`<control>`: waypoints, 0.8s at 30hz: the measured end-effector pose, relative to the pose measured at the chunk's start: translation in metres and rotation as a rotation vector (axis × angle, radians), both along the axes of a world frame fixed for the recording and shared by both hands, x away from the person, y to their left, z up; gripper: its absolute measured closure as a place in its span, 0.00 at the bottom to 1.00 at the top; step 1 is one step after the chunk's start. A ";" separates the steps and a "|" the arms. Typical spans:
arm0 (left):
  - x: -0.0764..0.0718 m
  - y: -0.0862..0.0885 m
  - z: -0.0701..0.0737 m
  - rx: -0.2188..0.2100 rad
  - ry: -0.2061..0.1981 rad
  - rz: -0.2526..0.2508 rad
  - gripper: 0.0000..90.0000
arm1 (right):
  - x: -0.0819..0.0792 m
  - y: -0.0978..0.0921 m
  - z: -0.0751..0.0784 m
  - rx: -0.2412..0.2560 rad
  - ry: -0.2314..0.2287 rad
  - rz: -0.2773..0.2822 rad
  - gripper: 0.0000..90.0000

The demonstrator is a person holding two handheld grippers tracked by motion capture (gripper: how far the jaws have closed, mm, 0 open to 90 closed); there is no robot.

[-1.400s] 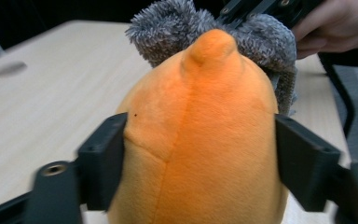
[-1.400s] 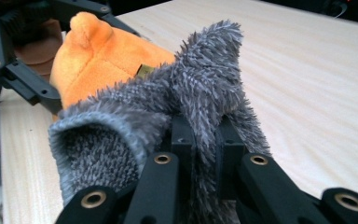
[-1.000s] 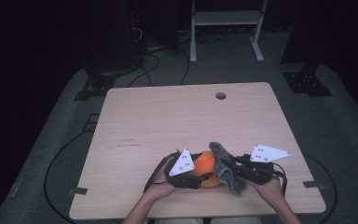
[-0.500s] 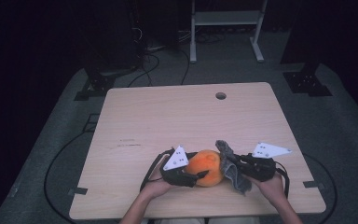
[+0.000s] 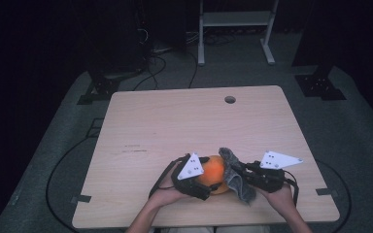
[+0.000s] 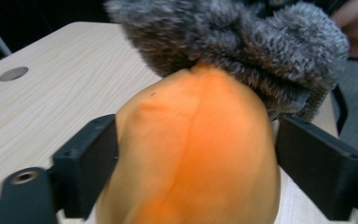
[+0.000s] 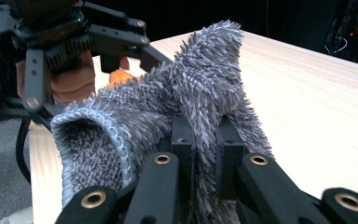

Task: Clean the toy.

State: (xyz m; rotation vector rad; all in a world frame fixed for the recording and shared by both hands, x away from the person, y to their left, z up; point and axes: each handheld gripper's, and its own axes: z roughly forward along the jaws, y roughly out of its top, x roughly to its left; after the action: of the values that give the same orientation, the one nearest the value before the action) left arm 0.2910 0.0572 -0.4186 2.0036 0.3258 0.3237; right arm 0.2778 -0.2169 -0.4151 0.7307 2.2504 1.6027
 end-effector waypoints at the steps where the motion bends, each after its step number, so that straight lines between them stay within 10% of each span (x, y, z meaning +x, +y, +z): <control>1: 0.001 0.002 0.000 0.004 0.008 0.004 0.11 | 0.001 -0.002 -0.001 0.001 0.007 -0.005 0.90; 5: 0.008 0.010 -0.008 0.009 0.063 -0.018 0.10 | 0.003 -0.003 -0.004 0.003 0.013 -0.017 0.90; 12: 0.002 0.008 -0.006 -0.009 -0.015 0.007 0.36 | 0.008 -0.014 -0.009 -0.034 0.038 -0.069 0.90; 17: 0.000 0.006 0.005 -0.014 -0.035 0.041 0.39 | -0.004 -0.019 0.019 0.069 -0.025 -0.036 0.90; 24: -0.003 0.006 0.006 -0.010 -0.011 -0.001 0.40 | -0.004 0.002 0.009 -0.021 -0.027 -0.007 0.90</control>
State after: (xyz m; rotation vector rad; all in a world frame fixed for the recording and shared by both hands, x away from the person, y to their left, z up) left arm 0.2879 0.0631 -0.4125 1.9915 0.3192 0.3312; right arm 0.2742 -0.2146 -0.4064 0.7070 2.2402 1.5738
